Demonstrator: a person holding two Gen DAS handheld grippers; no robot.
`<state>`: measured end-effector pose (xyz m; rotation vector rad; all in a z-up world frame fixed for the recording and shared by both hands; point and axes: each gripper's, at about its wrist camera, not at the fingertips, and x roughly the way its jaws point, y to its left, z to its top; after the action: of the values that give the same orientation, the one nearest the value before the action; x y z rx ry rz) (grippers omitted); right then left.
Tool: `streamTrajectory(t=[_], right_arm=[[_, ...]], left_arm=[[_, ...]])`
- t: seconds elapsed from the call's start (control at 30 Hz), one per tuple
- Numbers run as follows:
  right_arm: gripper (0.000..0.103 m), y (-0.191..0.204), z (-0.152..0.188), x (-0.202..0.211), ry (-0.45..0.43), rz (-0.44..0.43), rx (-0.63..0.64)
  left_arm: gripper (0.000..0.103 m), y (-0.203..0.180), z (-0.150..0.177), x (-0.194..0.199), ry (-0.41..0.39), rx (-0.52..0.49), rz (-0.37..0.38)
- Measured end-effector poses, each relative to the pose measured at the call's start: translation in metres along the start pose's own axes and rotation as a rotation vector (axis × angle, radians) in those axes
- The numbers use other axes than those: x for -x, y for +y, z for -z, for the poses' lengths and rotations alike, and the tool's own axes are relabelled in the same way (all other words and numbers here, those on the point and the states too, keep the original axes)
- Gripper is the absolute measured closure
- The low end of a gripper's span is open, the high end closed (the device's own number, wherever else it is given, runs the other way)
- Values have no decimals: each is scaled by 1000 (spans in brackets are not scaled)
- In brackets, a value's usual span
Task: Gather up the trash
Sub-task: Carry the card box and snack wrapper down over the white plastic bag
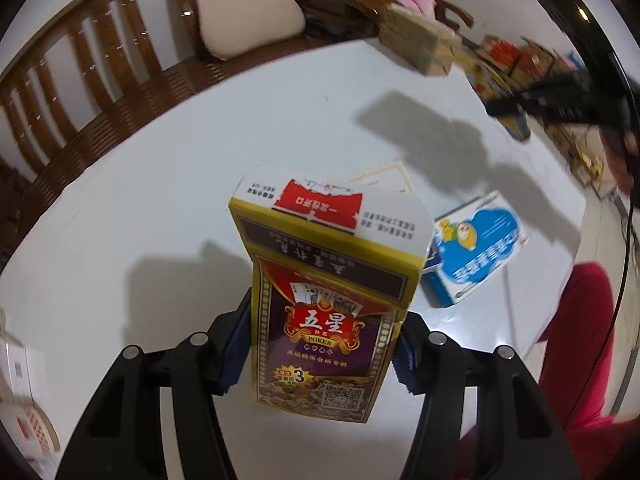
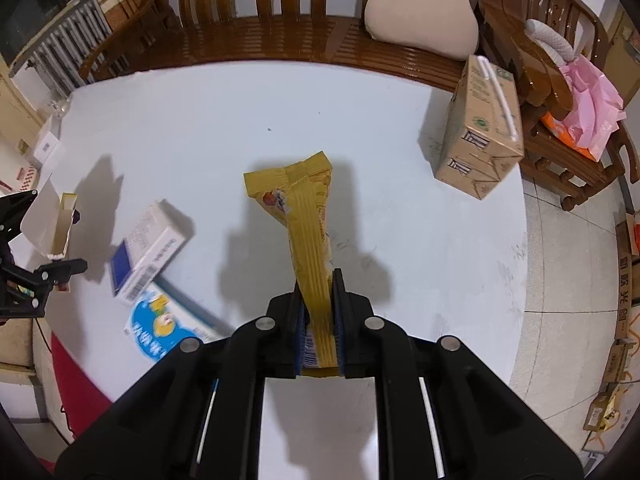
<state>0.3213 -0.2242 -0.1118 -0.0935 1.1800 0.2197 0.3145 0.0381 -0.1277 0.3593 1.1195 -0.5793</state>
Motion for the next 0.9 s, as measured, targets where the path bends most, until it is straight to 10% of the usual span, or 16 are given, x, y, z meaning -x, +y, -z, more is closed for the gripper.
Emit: streamTrajectory(t=[0.9], right_arm=[[91, 125, 133, 157, -225, -6, 109]], left_arm=[[46, -110, 78, 110, -98, 62, -53]])
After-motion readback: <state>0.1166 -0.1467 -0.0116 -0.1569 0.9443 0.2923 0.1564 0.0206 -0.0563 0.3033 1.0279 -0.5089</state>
